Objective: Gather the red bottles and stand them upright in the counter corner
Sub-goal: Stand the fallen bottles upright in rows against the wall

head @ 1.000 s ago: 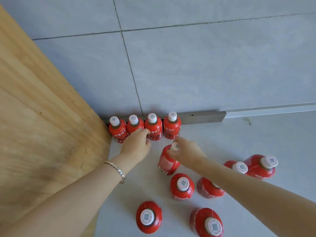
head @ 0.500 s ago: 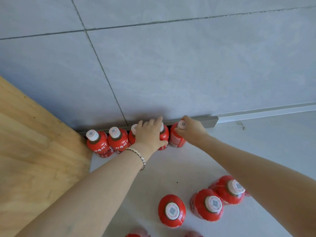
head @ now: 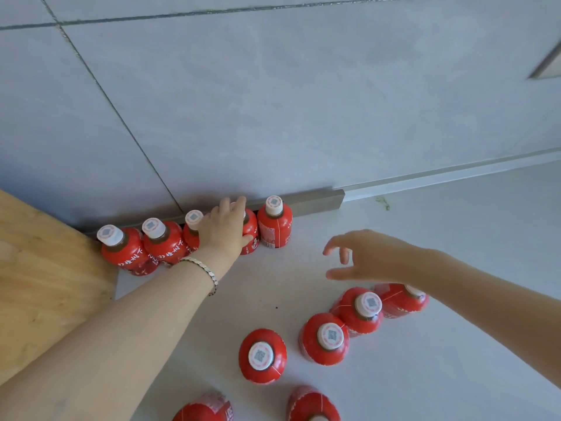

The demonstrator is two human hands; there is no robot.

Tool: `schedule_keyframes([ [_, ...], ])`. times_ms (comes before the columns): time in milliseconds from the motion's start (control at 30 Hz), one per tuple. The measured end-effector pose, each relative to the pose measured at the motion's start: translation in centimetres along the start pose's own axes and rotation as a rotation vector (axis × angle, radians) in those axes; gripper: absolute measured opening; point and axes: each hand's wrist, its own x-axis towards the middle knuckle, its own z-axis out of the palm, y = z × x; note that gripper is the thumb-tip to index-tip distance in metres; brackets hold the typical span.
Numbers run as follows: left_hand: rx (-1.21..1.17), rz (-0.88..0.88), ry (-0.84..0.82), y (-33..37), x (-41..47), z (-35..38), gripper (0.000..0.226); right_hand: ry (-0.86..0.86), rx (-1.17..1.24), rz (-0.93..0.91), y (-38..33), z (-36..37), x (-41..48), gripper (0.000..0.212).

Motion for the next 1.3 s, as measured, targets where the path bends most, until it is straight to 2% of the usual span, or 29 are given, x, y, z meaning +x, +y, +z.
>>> schedule_keyframes([
  [67,-0.013,0.007,0.023,0.3,-0.6,0.2,0.074,-0.022,-0.075,0.021,0.6,0.4,-2.2,0.044],
  [200,-0.106,0.025,0.121,0.6,-3.1,-0.2,0.069,0.011,-0.048,-0.033,-0.4,1.4,-4.5,0.048],
  [267,-0.212,0.038,0.127,0.6,-5.5,-0.7,0.056,-0.002,-0.244,-0.068,-1.0,2.1,-4.8,0.052],
  [333,-0.351,0.004,0.030,0.7,-8.4,-1.4,0.038,-0.064,-0.415,-0.015,-1.4,2.9,-4.8,0.047],
  [400,-0.430,-0.047,-0.140,1.0,-11.3,-2.0,0.028,-0.133,-0.416,0.077,-1.6,3.5,-4.6,0.041],
  [500,-0.351,-0.024,-0.340,1.9,-14.6,-2.3,0.037,-0.172,-0.335,0.101,-1.7,3.5,-4.3,0.036],
  [600,-0.208,0.054,-0.401,2.9,-16.8,-1.7,0.047,-0.133,-0.271,0.097,-2.1,3.1,-4.0,0.036],
  [667,-0.210,0.083,-0.369,3.2,-17.6,-0.9,0.039,-0.070,-0.219,0.105,-2.8,3.1,-3.6,0.038],
  [733,-0.317,0.044,-0.320,2.9,-17.8,-0.2,0.029,0.006,-0.148,0.106,-4.1,3.1,-3.1,0.041],
  [933,-0.643,-0.290,-0.052,-2.0,-17.3,-0.5,0.024,0.207,0.195,0.025,-9.8,3.7,-0.7,0.040],
  [1133,-0.763,-0.547,0.181,-9.4,-14.9,-0.5,0.024,0.182,0.330,-0.030,-17.4,6.5,5.3,0.040],
  [1300,-0.810,-0.562,0.254,-13.6,-12.0,0.2,0.015,0.191,0.422,-0.064,-22.4,8.2,9.0,0.041],
])
